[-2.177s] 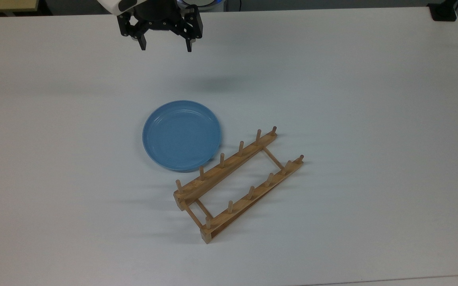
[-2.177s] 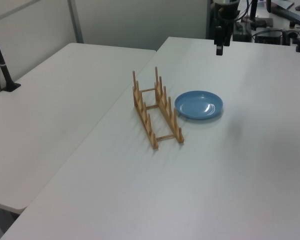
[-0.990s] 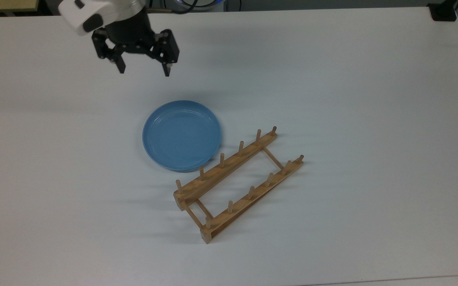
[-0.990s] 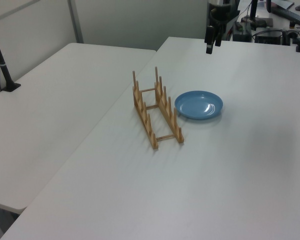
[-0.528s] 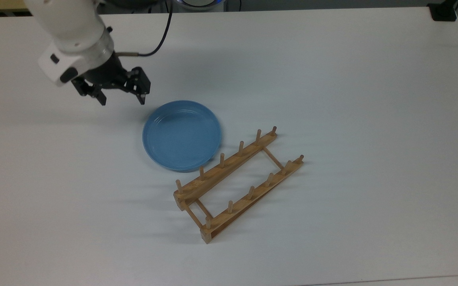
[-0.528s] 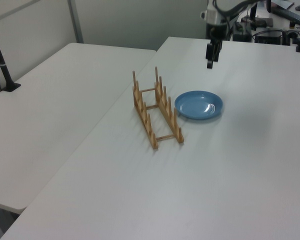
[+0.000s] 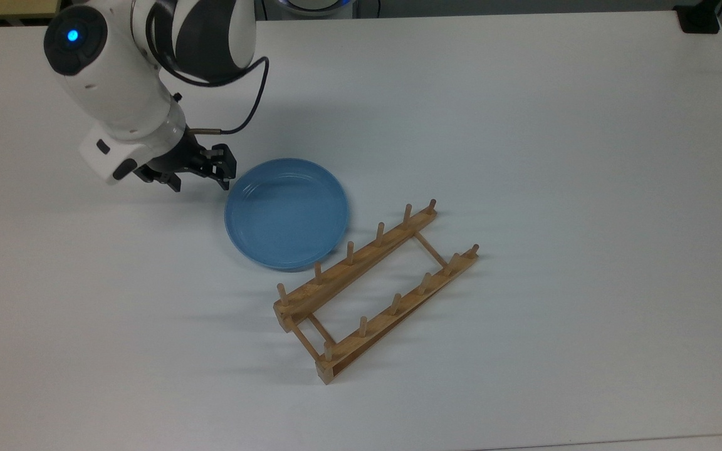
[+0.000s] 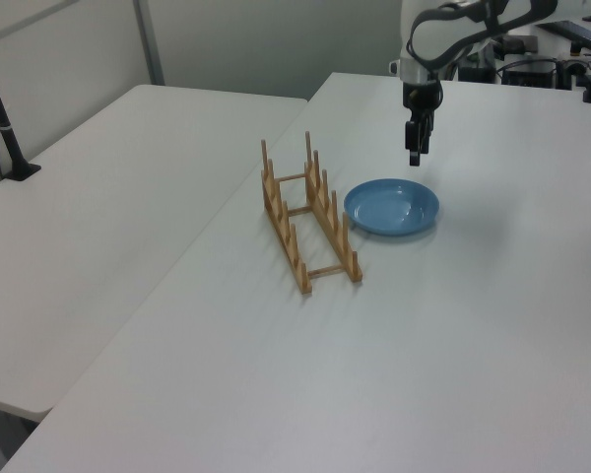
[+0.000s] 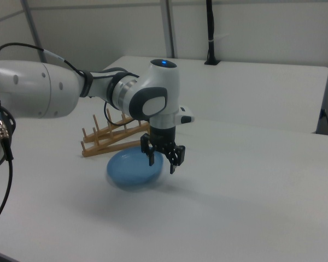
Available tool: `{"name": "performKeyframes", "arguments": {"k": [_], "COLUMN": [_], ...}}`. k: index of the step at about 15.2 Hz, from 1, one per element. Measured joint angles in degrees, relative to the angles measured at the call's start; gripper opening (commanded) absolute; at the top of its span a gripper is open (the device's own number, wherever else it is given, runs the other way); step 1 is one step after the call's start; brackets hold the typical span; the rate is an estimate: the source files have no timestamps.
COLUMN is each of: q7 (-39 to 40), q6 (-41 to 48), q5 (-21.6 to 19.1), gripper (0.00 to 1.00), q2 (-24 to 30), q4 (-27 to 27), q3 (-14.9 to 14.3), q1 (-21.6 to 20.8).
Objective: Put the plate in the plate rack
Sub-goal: 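Lower the gripper onto the plate rim and close on it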
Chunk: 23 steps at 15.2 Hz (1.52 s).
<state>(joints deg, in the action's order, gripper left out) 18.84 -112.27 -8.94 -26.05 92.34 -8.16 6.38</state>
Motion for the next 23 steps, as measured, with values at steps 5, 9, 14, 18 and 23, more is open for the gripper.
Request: {"name": "performKeyframes", "arguments": {"k": [5, 9, 14, 18, 23], "q7": [0.01, 0.01, 0.00, 0.00, 0.00], "q6": [-2.41, -2.44, -4.30, -5.22, -5.23], "q5": [-2.03, -4.99, -5.27, -5.27, -5.50], "gripper": [0.71, 0.62, 0.35, 0.07, 0.00], "q2": [-2.26, -3.04, -3.79, -4.16, -4.10], "q4": [-0.11, -0.27, -0.30, -0.31, -0.64], "q3": [0.05, 0.12, 0.29, 0.29, 0.29], "q1": [-0.25, -0.74, -1.35, -1.35, -1.35]}}
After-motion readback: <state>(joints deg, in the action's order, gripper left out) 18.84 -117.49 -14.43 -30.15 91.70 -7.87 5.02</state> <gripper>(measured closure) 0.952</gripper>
